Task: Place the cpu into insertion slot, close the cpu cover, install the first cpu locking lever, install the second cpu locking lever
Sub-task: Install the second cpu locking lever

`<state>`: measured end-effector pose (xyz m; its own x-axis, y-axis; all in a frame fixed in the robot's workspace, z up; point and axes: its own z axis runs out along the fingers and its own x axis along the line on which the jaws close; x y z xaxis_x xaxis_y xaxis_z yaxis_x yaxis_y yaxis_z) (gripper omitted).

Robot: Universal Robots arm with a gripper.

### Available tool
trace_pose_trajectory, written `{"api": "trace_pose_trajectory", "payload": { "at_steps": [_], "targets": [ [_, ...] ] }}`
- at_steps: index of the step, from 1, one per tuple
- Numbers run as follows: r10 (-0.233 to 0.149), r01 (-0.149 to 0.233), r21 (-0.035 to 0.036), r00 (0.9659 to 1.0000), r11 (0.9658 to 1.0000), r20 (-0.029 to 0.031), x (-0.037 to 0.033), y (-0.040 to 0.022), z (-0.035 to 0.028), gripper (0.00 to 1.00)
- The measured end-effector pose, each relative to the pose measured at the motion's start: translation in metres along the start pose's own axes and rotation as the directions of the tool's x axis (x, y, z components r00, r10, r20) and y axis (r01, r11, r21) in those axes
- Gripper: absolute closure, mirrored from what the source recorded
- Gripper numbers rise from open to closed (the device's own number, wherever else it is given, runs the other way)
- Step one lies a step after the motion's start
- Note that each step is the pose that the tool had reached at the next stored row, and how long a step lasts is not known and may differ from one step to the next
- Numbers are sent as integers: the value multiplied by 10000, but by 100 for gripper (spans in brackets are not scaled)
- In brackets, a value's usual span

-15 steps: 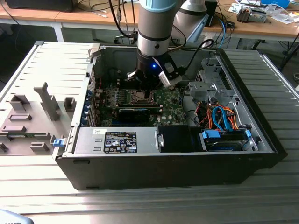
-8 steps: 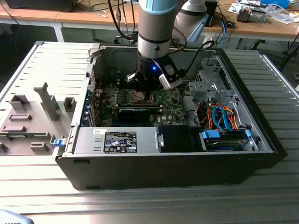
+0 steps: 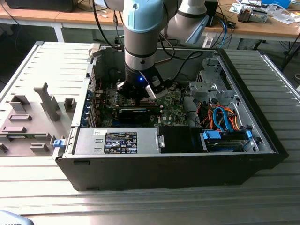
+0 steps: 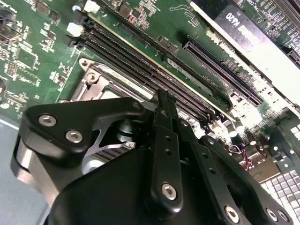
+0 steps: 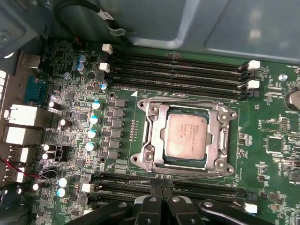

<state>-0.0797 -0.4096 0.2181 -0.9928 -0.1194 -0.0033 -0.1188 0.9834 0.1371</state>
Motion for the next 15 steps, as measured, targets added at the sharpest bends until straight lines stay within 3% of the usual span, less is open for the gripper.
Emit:
{"api": "trace_pose_trajectory", "payload": {
  "at_steps": [6,9,10,13,15],
  "targets": [
    [0,0,-3,10000,10000,1,32,-8,85,89],
    [-2,2,5,10000,10000,12,42,8,89,89],
    [-4,4,11,10000,10000,14,41,11,70,89],
    [-4,4,13,10000,10000,19,41,33,-87,89],
    [-2,2,14,10000,10000,23,46,38,-118,89]
  ]
}}
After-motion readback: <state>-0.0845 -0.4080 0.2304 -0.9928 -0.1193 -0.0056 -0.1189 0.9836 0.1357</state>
